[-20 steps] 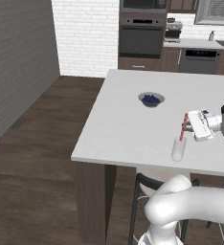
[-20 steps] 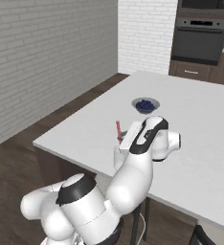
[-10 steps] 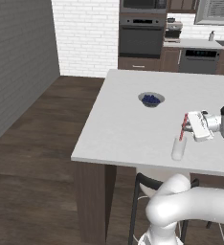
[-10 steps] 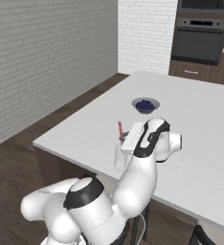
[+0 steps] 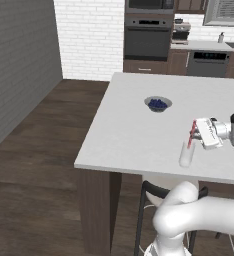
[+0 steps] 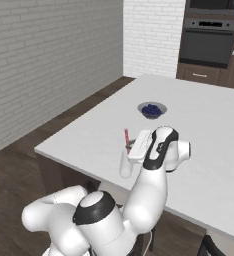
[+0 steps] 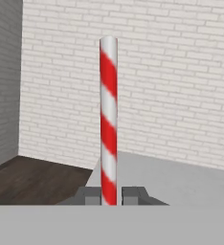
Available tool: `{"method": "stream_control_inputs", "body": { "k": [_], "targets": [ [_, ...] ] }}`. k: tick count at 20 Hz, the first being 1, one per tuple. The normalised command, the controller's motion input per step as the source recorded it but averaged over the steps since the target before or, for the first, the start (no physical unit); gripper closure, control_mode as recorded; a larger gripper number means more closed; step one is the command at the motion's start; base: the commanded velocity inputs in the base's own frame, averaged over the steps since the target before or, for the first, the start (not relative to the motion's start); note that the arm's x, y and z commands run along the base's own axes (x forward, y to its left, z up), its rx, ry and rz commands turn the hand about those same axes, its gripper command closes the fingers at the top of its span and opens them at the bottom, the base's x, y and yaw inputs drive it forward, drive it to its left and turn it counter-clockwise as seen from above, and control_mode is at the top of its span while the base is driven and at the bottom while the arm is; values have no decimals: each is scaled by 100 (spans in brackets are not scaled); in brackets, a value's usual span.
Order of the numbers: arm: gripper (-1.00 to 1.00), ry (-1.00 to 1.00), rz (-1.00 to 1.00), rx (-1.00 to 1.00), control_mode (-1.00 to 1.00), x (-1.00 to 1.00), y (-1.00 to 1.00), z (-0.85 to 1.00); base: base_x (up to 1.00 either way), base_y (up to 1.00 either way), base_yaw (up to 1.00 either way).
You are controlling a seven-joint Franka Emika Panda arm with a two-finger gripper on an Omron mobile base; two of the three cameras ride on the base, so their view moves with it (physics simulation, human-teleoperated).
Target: Take a straw from the drawer in front and place it inside the glass cup on the dining counter.
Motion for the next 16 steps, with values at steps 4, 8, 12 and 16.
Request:
{"method": "stream_control_inputs", "body": {
  "k": [4,8,12,16],
  "targets": [
    [100,0,0,0,-100,0,0,-14,0,0,0],
    [100,0,0,0,-100,-3,0,-15,0,0,0],
    [100,0,0,0,-100,-10,0,-16,0,0,0],
    [-100,0,0,0,-100,-8,0,-15,0,0,0]
  ]
}}
